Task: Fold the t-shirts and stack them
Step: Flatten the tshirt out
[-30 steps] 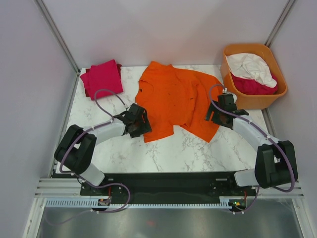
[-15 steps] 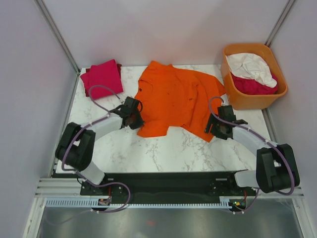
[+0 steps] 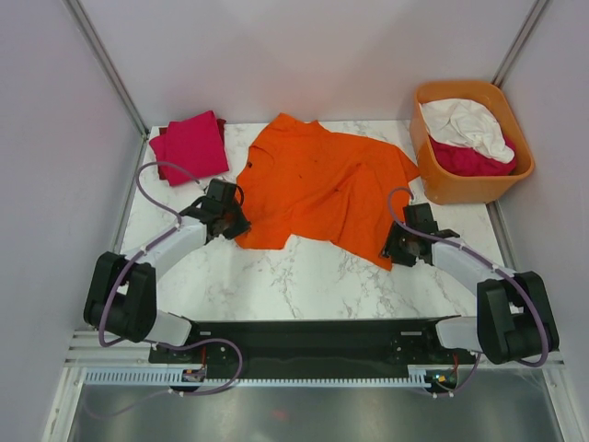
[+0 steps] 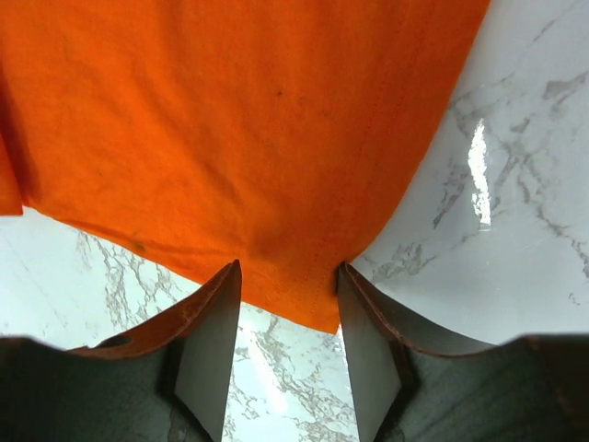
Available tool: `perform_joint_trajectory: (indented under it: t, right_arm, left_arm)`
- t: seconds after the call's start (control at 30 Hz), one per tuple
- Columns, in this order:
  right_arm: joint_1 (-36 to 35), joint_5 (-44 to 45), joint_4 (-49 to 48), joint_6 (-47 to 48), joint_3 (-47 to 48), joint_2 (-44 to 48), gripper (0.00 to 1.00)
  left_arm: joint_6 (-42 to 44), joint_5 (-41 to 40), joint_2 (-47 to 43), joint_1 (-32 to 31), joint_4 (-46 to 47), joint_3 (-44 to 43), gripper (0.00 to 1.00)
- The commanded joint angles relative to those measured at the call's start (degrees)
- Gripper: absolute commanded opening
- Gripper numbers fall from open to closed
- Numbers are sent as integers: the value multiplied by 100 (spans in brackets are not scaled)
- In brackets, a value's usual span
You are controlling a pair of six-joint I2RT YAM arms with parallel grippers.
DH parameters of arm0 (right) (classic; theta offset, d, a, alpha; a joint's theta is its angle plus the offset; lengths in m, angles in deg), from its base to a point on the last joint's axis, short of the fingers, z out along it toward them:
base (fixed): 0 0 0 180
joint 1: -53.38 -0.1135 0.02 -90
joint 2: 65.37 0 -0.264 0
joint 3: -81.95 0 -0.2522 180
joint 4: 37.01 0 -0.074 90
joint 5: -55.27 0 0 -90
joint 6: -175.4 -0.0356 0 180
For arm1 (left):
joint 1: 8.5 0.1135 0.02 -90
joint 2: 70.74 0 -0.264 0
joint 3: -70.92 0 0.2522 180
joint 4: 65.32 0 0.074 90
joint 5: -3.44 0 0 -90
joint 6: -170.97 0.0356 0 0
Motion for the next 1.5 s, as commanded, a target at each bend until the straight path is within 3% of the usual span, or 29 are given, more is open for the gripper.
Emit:
perform_joint_trajectory:
  t: [0.0, 0.07, 0.1, 0.13, 0.23, 0.33, 0.43, 0.63, 0.83, 0.87, 1.0, 1.17, 1.2, 1.23, 1.27, 1.3, 1.37, 1.4, 1.43, 1.47]
  right_arm:
    - [-106, -177, 82, -67, -185, 211, 47]
    - [-123, -125, 64, -58, -255, 229, 31]
    - [-115, -142, 29, -49, -247, 168, 8]
    - [-114, -107, 20, -67, -221, 133, 0]
    - [-88, 69, 29, -14, 7, 89, 0]
    - [8, 403, 222, 108, 306, 220, 0]
    - [236, 851, 416, 240, 518, 282, 0]
    - [369, 614, 582, 179, 527, 764, 0]
    - [369, 1062, 1232, -126, 562, 1609, 0]
    - [378, 1010, 1355, -250, 562, 1740, 0]
    - [369, 1132, 1654, -1049, 334, 2320, 0]
    - [378, 957, 2365, -1306, 254, 2970, 0]
    - [378, 626, 2376, -1254, 254, 3076, 7]
    - [378, 484, 2384, -1114, 272, 3155, 34]
    - [378, 447, 2454, -1104, 350, 3261, 85]
    - [378, 482, 2498, -1095, 412, 3270, 98]
    - [378, 605, 2438, -964, 657, 3131, 98]
    - [378, 831, 2420, -902, 780, 3034, 98]
    - [378, 912, 2272, -815, 912, 2929, 98]
    - [378, 965, 2140, -605, 1157, 2693, 98]
  left_arm:
    - [61, -75, -105, -7, -46, 48, 2]
    - [61, -110, -157, 2, -47, 48, 2]
    - [44, -110, -288, 28, -64, 82, 2]
    - [0, -102, -420, 124, -90, 126, 2]
    - [-176, -364, -1482, 300, -432, 486, 2]
    - [-185, -1146, -2745, 301, -1258, 697, 2]
    - [-176, -1235, -3233, 292, -1576, 908, 2]
    - [-176, -1235, -3620, 213, -1576, 1638, 2]
    - [-176, -1235, -3990, -15, -1576, 1902, 2]
    - [-1020, 235, -3981, -59, -2081, 1989, 2]
    - [-1397, 241, -3867, -419, -2059, 2122, 2]
    - [-1819, 250, -3928, -947, -2086, 2174, 2]
    - [-1863, 250, -3989, -982, -2155, 2192, 2]
    - [-1907, 250, -4129, -1061, -2182, 2201, 2]
    - [-1942, 250, -4209, -1070, -2235, 2184, 4]
    - [-1943, 250, -4288, -1071, -2366, 2166, 22]
    - [-1873, 163, -4498, -1071, -2533, 2000, 49]
    - [-1846, 58, -4534, -1071, -2717, 1877, 89]
    - [-1759, -126, -4578, -1071, -2980, 1615, 98]
    - [-1697, -232, -4648, -1071, -3104, 1473, 100]
